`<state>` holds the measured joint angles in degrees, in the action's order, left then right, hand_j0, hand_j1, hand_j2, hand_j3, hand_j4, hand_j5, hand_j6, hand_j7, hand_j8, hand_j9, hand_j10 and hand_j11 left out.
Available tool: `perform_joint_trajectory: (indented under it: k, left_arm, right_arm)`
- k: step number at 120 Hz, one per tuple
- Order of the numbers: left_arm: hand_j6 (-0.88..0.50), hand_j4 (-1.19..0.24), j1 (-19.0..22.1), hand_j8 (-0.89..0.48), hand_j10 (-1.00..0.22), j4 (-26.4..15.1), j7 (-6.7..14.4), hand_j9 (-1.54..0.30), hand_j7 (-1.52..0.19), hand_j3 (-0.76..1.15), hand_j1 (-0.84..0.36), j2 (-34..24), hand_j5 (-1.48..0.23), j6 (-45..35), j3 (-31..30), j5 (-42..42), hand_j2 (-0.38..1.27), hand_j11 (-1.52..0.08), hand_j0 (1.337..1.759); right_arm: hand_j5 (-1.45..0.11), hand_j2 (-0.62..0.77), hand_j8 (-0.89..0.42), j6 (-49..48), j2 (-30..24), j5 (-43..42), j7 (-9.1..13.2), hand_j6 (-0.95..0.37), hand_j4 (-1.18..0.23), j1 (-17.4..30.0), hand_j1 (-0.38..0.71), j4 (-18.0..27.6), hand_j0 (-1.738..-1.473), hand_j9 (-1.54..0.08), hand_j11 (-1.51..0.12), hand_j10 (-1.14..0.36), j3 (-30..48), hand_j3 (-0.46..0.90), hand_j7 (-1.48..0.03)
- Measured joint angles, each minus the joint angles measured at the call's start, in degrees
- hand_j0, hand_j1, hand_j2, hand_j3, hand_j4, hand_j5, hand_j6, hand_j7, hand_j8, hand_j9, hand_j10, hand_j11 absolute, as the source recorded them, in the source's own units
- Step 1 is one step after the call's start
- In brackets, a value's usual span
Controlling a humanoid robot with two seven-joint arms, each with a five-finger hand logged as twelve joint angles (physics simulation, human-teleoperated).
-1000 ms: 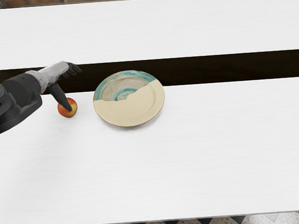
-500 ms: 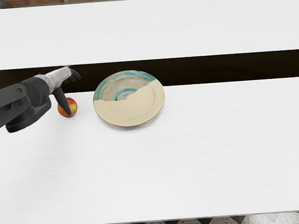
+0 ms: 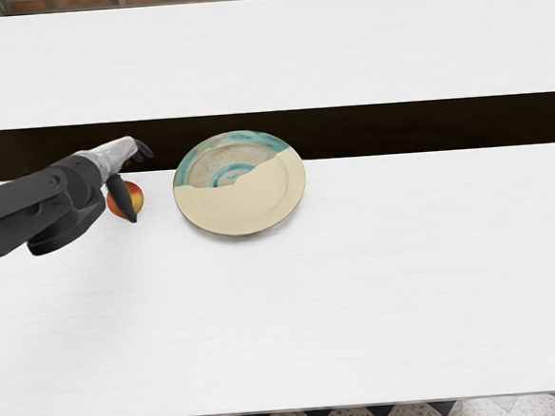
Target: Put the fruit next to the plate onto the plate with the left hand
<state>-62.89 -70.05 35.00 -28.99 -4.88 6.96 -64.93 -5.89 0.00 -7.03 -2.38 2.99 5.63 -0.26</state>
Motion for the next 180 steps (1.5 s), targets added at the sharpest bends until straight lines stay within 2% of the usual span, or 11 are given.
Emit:
perform_joint_trajectory:
  k: [39,44,61,73,85,91,97,108,137,160,180]
  left_arm:
    - [-0.26,-0.25,1.15,-0.26,-0.26,6.31,0.02,-0.34,-0.34,0.0,0.04,3.39,-0.34,0.01,-0.09,0.03,-0.01,-0.34,1.657]
    - [-0.27,-0.27,1.19,-0.27,-0.27,6.51,0.01,-0.35,-0.35,0.0,0.01,3.58,-0.35,0.0,-0.09,0.11,0.07,-0.35,1.658]
    - [-0.37,-0.36,1.26,-0.37,-0.37,6.62,0.02,-0.48,-0.48,0.07,-0.14,3.77,-0.48,0.05,-0.09,2.04,0.11,-0.48,1.659]
    - [-0.33,-0.45,1.44,-0.25,-0.44,6.47,0.07,-0.62,-0.55,0.35,-0.21,3.76,-0.56,0.02,-0.11,2.41,0.06,-0.57,1.667]
    - [-0.27,-0.53,1.28,-0.18,-0.51,6.34,0.24,-0.69,-0.64,0.36,-0.26,3.76,-0.64,0.06,-0.11,3.54,0.13,-0.66,1.658]
    - [-0.29,-0.56,1.19,-0.19,-0.52,6.18,0.16,-0.66,-0.6,0.32,-0.29,3.49,-0.69,0.07,-0.11,4.25,0.15,-0.7,1.656]
    - [-0.33,-0.59,1.03,-0.22,-0.52,5.62,0.09,-0.6,-0.57,0.25,-0.32,3.05,-0.73,0.08,-0.11,4.78,0.15,-0.75,1.657]
    - [-0.46,-0.63,0.69,-0.37,-0.5,4.29,0.03,-0.72,-0.7,0.16,-0.37,1.7,-0.8,0.11,-0.08,5.36,0.15,-0.81,1.656]
    - [-0.41,-0.67,-1.24,-0.35,-0.46,-1.75,0.06,-0.9,-0.89,0.05,-0.37,-4.23,-0.92,0.18,0.02,7.88,0.19,-0.93,1.647]
    - [-0.35,-0.7,-3.8,-0.27,-0.44,-7.77,0.01,-0.96,-0.96,0.02,-0.42,-9.93,-0.95,0.2,0.31,11.49,0.22,-0.97,1.644]
    - [-0.32,-0.71,-4.08,-0.25,-0.41,-11.64,0.0,-0.98,-0.97,0.01,-0.44,-10.78,-0.96,0.71,1.23,13.38,0.26,-0.99,1.644]
  right_arm:
    - [-0.05,-0.01,-0.04,0.0,0.0,0.0,0.0,-0.04,-0.04,0.0,-0.31,0.0,-1.658,-0.05,-0.05,-0.04,0.0,0.0,-0.05]
    - [-0.05,-0.01,-0.04,0.0,0.0,0.0,0.0,-0.04,-0.04,0.0,-0.31,0.0,-1.658,-0.05,-0.05,-0.04,0.0,0.0,-0.05]
    - [-0.05,-0.01,-0.04,0.0,0.0,0.0,-0.01,-0.04,-0.04,0.0,-0.31,0.0,-1.658,-0.05,-0.05,-0.04,0.0,0.0,-0.05]
    - [-0.05,-0.01,-0.04,0.0,0.0,0.0,-0.01,-0.04,-0.04,0.0,-0.31,0.0,-1.658,-0.05,-0.05,-0.04,0.0,0.0,-0.05]
    - [-0.05,-0.01,-0.04,0.0,0.0,0.0,-0.02,-0.04,-0.04,0.0,-0.31,0.0,-1.658,-0.05,-0.05,-0.04,0.0,0.0,-0.05]
    - [-0.05,-0.01,-0.04,0.0,0.0,0.0,-0.02,-0.04,-0.04,0.0,-0.31,0.0,-1.658,-0.05,-0.05,-0.04,0.0,0.0,-0.05]
    - [-0.05,-0.01,-0.04,0.0,0.0,0.0,-0.02,-0.04,-0.04,0.0,-0.31,0.0,-1.658,-0.05,-0.05,-0.04,0.0,0.0,-0.05]
    - [-0.05,-0.01,-0.04,0.0,0.0,0.0,-0.01,-0.04,-0.04,0.0,-0.31,0.0,-1.658,-0.05,-0.05,-0.04,0.0,0.0,-0.05]
    - [-0.05,-0.01,-0.04,0.0,0.0,0.0,0.0,-0.04,-0.04,0.0,-0.31,0.0,-1.658,-0.05,-0.05,-0.04,0.0,0.0,-0.05]
    - [-0.05,-0.01,-0.04,0.0,0.0,0.0,-0.01,-0.04,-0.04,0.0,-0.31,0.0,-1.658,-0.05,-0.05,-0.04,0.0,0.0,-0.05]
    - [-0.05,-0.01,-0.04,0.0,0.0,0.0,-0.01,-0.04,-0.04,0.0,-0.31,0.0,-1.658,-0.05,-0.05,-0.04,0.0,0.0,-0.05]
